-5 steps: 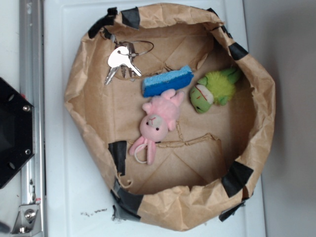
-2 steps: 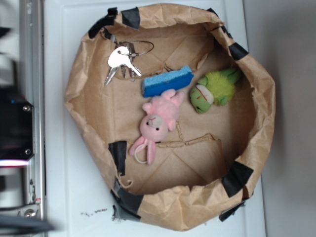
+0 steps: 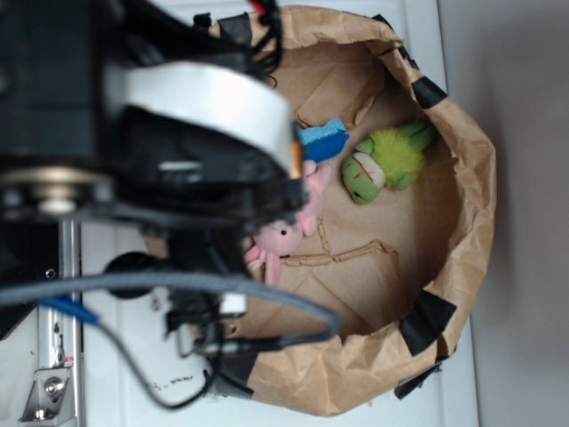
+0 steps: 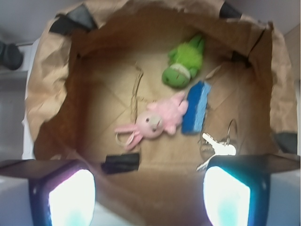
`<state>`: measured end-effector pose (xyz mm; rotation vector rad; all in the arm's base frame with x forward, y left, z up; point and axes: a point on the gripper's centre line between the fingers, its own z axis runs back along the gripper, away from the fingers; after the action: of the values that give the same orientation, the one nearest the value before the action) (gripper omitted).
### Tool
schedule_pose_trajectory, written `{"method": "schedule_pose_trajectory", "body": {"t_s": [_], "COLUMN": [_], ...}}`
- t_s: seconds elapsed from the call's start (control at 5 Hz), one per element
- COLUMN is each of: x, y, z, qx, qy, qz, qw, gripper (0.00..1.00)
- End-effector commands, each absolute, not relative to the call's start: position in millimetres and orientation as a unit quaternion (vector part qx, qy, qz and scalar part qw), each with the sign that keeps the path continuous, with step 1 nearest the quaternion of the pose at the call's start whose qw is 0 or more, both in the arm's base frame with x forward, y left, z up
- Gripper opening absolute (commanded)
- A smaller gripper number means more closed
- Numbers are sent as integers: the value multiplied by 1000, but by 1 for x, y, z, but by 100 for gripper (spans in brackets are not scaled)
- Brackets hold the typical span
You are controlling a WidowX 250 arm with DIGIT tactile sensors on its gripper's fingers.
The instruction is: Grab the silver keys.
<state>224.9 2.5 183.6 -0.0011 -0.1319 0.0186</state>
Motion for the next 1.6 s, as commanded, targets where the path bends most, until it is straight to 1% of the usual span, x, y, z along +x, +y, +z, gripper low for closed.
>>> {"method": "schedule_pose_trajectory", "body": {"t_s": [0.0, 0.2, 0.4, 0.6, 0.8, 1.0, 1.2, 1.4], "x": [235, 240, 236, 234, 230, 229, 226, 222], "y": [38, 44, 44, 47, 51, 58, 70, 76], "z": [147, 123, 104, 95, 98, 98, 87, 71], "qx": [99, 124, 117, 109, 89, 88, 84, 61], "qy": [-64, -51, -26, -9, -6, -4, -16, -15], "qz": [-1, -16, -43, -46, -53, -48, -28, 11], "qw": [993, 991, 992, 993, 995, 995, 996, 998], "gripper": [100, 100, 100, 100, 100, 100, 100, 100]}}
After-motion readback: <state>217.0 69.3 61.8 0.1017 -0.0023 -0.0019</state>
